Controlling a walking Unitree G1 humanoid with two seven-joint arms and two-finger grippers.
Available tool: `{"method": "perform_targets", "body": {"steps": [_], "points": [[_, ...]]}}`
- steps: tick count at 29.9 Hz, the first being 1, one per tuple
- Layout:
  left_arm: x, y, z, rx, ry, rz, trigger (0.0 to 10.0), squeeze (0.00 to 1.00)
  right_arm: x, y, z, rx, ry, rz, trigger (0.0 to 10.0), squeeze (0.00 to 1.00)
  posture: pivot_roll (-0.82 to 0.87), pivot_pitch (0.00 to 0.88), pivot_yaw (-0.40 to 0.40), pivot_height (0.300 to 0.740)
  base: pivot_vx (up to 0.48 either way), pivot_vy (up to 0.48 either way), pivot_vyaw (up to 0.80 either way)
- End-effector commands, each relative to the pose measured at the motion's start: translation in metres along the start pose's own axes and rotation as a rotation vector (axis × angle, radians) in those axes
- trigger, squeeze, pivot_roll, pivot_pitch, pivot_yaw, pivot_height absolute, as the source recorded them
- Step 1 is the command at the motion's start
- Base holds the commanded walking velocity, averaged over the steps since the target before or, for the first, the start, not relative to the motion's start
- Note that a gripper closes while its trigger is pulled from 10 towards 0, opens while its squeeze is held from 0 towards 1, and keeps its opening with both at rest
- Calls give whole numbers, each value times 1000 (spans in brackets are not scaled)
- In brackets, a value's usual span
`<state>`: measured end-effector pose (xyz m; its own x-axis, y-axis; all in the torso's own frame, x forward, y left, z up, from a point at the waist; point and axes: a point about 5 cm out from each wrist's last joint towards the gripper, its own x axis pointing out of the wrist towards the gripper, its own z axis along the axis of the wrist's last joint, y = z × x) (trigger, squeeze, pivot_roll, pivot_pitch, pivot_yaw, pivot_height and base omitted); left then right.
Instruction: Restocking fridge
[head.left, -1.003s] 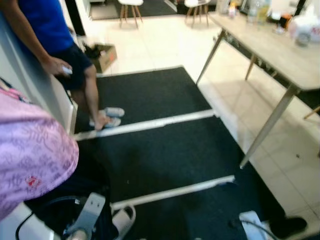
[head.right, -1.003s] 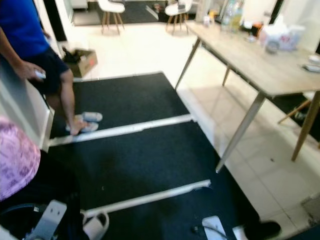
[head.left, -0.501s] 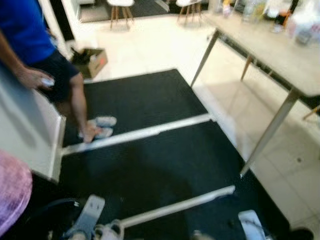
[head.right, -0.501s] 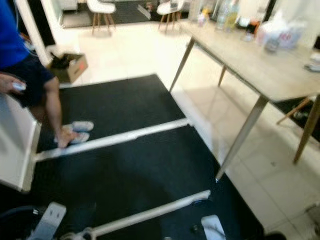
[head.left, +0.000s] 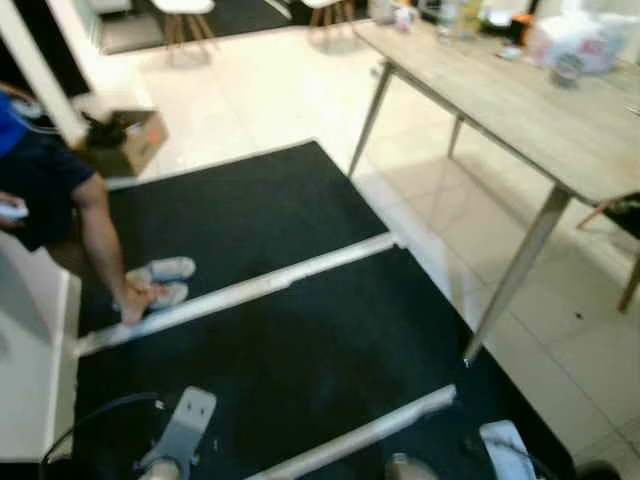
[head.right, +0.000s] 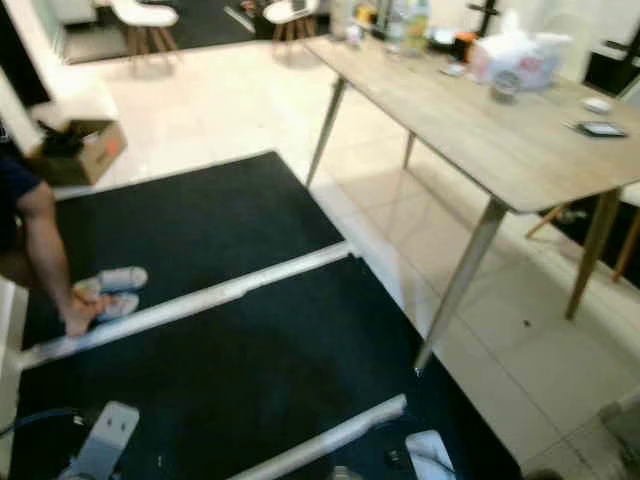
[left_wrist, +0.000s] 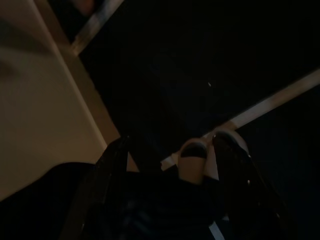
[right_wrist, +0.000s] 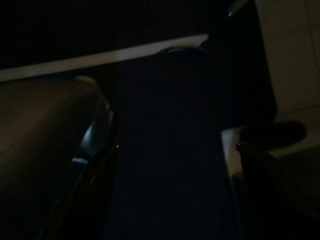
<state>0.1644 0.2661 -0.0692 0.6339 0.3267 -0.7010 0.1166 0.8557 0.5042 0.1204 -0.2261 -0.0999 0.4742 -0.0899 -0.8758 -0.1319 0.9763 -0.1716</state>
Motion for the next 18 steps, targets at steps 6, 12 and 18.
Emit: {"method": "perform_targets", "body": {"steps": [6, 12, 18], "points": [[-1, 0, -6, 11, 21, -7, 10000, 0, 1, 4, 5, 3, -15, 9, 10000, 0, 25, 12, -30, 706, 368, 0, 0], [-1, 0, -5, 11, 22, -7, 10000, 0, 2, 2, 7, 0, -19, 6, 10000, 0, 25, 5, -31, 706, 368, 0, 0], [-1, 0, -6, 9, 23, -6, 10000, 0, 2, 2, 8, -1, -20, 6, 10000, 0, 26, 3, -32, 706, 368, 0, 0]]}}
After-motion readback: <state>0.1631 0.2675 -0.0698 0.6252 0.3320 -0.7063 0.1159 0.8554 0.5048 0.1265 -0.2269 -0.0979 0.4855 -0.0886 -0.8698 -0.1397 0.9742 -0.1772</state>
